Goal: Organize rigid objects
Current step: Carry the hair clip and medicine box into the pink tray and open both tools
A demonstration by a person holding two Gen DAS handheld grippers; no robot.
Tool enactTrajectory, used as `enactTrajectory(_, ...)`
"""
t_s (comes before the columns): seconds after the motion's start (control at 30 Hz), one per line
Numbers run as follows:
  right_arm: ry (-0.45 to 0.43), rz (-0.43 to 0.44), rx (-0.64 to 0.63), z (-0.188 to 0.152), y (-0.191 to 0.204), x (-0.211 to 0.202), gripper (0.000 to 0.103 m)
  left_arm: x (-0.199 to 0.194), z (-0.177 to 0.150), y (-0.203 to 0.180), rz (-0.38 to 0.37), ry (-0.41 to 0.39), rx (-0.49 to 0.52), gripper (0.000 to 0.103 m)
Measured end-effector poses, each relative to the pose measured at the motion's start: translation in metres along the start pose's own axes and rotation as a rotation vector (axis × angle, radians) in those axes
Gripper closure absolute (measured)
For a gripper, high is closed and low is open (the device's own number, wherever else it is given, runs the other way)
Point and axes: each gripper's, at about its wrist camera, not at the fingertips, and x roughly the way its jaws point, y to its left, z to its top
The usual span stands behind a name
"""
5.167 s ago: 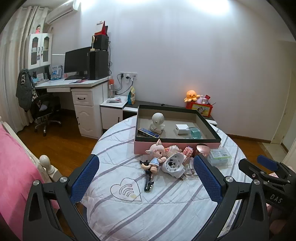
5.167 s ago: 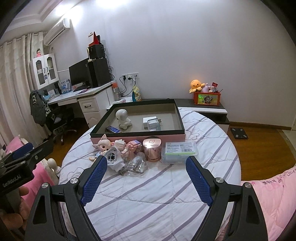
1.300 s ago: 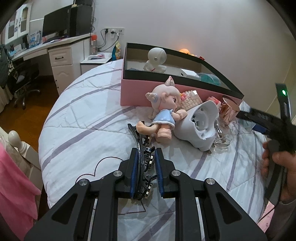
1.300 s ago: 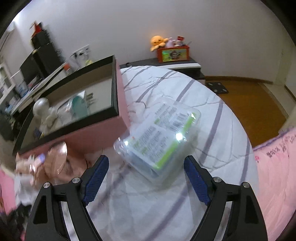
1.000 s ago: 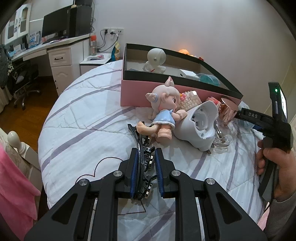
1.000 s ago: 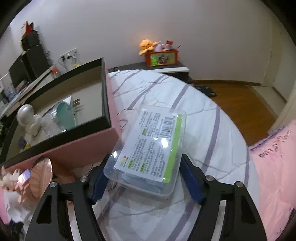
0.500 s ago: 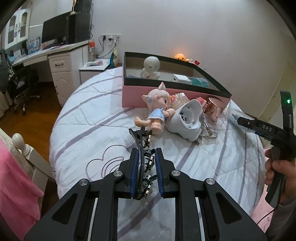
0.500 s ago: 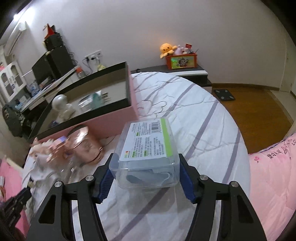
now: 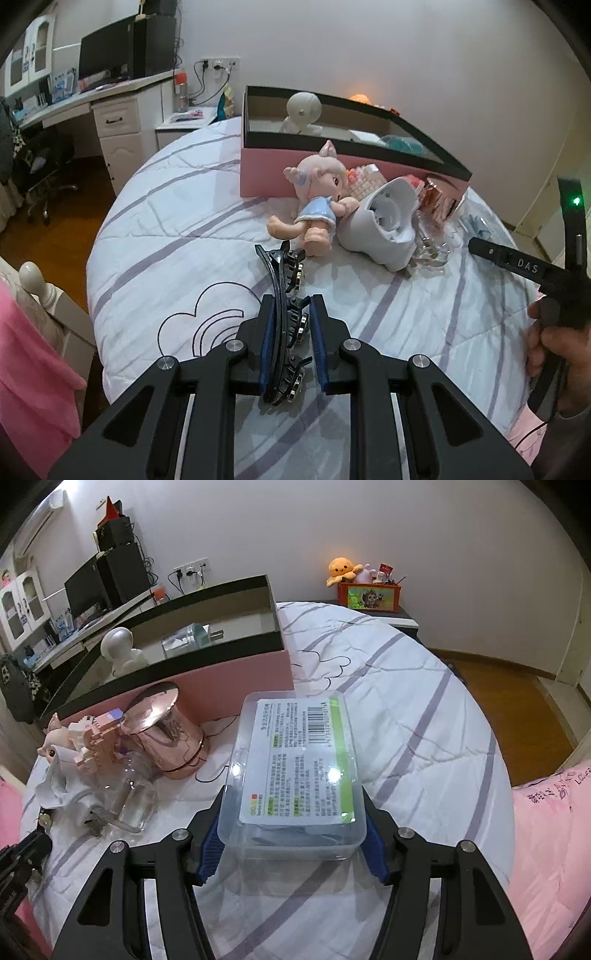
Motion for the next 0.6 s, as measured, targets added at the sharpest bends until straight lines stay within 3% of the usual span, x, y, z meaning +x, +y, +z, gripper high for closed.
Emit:
enactTrajectory(0.3, -0.05, 0.126, 0.022, 0.001, -0.001, -0.04, 0.041, -0.037, 0.007, -0.001, -0.001, -0.075, 0.009, 0.085)
enactTrajectory(0.6, -0.135, 0.204, -0.049, 0.032, 0.03, -0.074, 0.041, -0.063, 0.042, -0.008, -0.004, -0.164, 0.026, 0.085)
